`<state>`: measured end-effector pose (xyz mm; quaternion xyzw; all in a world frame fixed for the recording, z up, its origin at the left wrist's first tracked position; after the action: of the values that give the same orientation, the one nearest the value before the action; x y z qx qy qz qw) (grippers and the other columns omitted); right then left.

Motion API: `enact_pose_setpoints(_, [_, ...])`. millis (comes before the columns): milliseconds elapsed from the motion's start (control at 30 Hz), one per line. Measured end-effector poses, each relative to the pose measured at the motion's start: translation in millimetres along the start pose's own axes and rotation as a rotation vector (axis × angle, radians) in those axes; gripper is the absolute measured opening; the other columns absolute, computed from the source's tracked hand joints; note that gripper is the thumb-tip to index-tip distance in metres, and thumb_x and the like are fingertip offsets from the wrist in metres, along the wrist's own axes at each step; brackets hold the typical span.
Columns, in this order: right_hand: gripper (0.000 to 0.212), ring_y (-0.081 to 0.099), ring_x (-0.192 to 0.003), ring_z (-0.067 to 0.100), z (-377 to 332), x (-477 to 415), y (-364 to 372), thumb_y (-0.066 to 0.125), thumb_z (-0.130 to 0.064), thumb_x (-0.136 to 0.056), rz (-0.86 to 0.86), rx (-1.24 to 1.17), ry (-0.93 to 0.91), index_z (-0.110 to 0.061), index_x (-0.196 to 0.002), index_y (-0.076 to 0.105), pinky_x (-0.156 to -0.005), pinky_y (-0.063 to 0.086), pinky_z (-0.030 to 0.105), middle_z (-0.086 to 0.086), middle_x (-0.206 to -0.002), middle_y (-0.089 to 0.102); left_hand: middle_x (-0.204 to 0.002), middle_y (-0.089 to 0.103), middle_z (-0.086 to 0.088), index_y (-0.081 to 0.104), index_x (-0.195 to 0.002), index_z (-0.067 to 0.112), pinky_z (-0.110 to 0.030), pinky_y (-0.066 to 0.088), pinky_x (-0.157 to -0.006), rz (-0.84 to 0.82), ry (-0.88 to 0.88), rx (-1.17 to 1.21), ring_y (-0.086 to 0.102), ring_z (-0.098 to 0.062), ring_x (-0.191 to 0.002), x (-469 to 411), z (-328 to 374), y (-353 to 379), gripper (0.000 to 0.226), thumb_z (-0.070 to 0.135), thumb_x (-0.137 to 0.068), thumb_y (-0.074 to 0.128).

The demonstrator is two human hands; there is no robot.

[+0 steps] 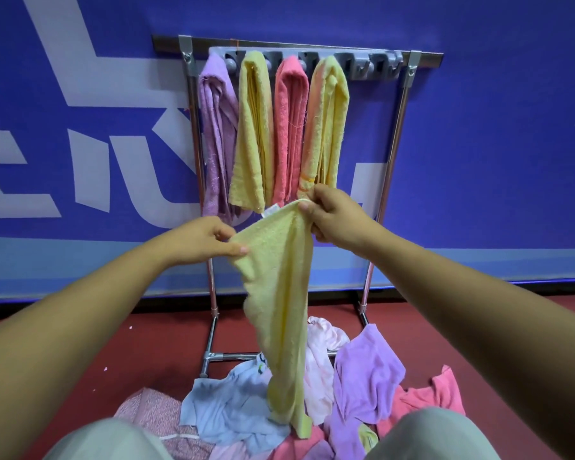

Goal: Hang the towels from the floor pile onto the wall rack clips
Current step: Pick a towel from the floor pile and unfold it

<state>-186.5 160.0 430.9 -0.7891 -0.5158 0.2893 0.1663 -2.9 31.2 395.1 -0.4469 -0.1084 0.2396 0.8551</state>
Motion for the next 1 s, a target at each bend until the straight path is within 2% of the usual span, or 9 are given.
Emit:
enact_pose_setpoints(167, [0.034, 0.059, -0.054, 0.025, 27.0, 1.5, -16.8, 0.073, -0.022, -0.091, 0.041, -0.137, 0.084, 0.008, -0.086, 0.057, -0.056, 0.049, 0.031, 0.014, -0.062, 0.061, -0.078, 0.063, -0.011, 0.073, -0.081, 0.02, -0.035, 0.047, -0.078, 0.136, -0.058, 0.193, 0.055, -0.012, -0.074, 6.3, -8.6, -14.0, 0.042, 0.061, -0.073, 0.071])
enact_pose_setpoints(267, [0.03, 0.058, -0.05, 0.021, 31.7, 1.5, -20.8, 0.078, -0.021, -0.086, 0.118, -0.216, 0.109, -0.002, -0.077, 0.057, -0.055, 0.052, 0.031, 0.012, -0.06, 0.059, -0.078, 0.073, 0.004, 0.074, -0.08, 0.03, -0.032, 0.051, -0.082, 0.359, -0.008, 0.132, 0.067, -0.01, -0.081, -0.5, -2.2, -34.4, 0.017, 0.047, -0.081, 0.073])
enact_pose_setpoints(367, [0.021, 0.059, -0.051, 0.018, 24.1, -6.6, -27.1, 0.075, -0.009, -0.087, 0.158, -0.353, 0.112, -0.003, -0.079, 0.056, -0.06, 0.06, 0.032, 0.01, -0.06, 0.057, -0.077, 0.073, 0.007, 0.073, -0.08, 0.031, -0.041, 0.058, -0.083, 0.448, -0.015, 0.176, 0.071, -0.017, -0.083, -9.7, 6.5, -52.0, 0.013, 0.043, -0.082, 0.074])
enact_pose_setpoints(500, [0.007, 0.058, -0.052, 0.013, -7.5, -22.9, -44.4, 0.058, 0.005, -0.095, 0.137, -0.496, 0.047, 0.001, -0.09, 0.057, -0.055, 0.055, 0.027, 0.009, -0.065, 0.057, -0.074, 0.069, 0.004, 0.07, -0.081, 0.016, -0.02, 0.055, -0.065, 0.509, 0.065, 0.502, 0.067, -0.006, -0.07, -13.3, 40.9, -77.5, 0.01, 0.023, -0.089, 0.07])
enact_pose_setpoints(600, [0.008, 0.048, -0.05, 0.008, -34.8, -30.4, -61.0, 0.056, 0.0, -0.097, 0.047, -0.822, 0.021, -0.004, -0.092, 0.06, -0.049, 0.043, 0.022, 0.002, -0.063, 0.058, -0.073, 0.068, 0.004, 0.067, -0.081, 0.014, -0.016, 0.052, -0.06, 0.426, 0.219, 0.945, 0.063, -0.005, -0.065, -9.7, 62.4, -95.8, 0.009, 0.02, -0.088, 0.064])
enact_pose_setpoints(667, [0.006, 0.045, -0.05, 0.008, -39.2, -34.3, -66.6, 0.057, -0.004, -0.097, 0.008, -0.81, 0.054, -0.004, -0.093, 0.061, -0.051, 0.039, 0.022, -0.001, -0.061, 0.056, -0.069, 0.068, 0.006, 0.066, -0.084, 0.012, -0.015, 0.05, -0.059, 0.335, 0.176, 0.84, 0.063, -0.003, -0.061, -8.7, 63.8, -96.8, 0.014, 0.026, -0.082, 0.066])
enact_pose_setpoints(733, [0.006, 0.045, -0.054, 0.011, -29.0, -35.3, -71.0, 0.064, -0.008, -0.095, 0.083, -0.521, 0.121, -0.005, -0.091, 0.061, -0.052, 0.04, 0.023, 0.002, -0.063, 0.052, -0.074, 0.071, 0.006, 0.069, -0.086, 0.013, -0.019, 0.052, -0.07, 0.31, 0.054, 0.542, 0.067, -0.003, -0.071, -10.9, 50.9, -93.6, 0.023, 0.033, -0.076, 0.071])
enact_pose_setpoints(800, [0.01, 0.05, -0.054, 0.011, -21.6, -33.6, -69.6, 0.067, -0.01, -0.094, 0.104, -0.365, 0.15, -0.007, -0.087, 0.06, -0.053, 0.045, 0.024, 0.005, -0.067, 0.052, -0.083, 0.074, 0.003, 0.072, -0.087, 0.015, -0.027, 0.055, -0.079, 0.363, 0.005, 0.465, 0.069, -0.007, -0.081, -12.8, 40.5, -96.5, 0.02, 0.032, -0.078, 0.074])
enact_pose_setpoints(1000, [0.022, 0.056, -0.055, 0.013, -21.4, -33.0, -63.1, 0.073, -0.009, -0.089, 0.095, -0.439, 0.107, -0.009, -0.069, 0.065, -0.057, 0.05, 0.025, 0.008, -0.063, 0.059, -0.09, 0.072, -0.005, 0.071, -0.096, 0.008, -0.019, 0.056, -0.071, 0.526, 0.044, 0.457, 0.069, -0.009, -0.083, -10.9, 41.5, -106.1, 0.017, 0.022, -0.085, 0.075])
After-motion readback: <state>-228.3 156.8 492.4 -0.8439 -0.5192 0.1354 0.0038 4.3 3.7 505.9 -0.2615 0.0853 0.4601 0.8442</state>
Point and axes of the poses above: each hand's wrist, its own x-axis away from the middle knuckle, its own y-axis out of the palm, z = x × y, the point moved 6 cm from there along -x, towards the middle knuckle
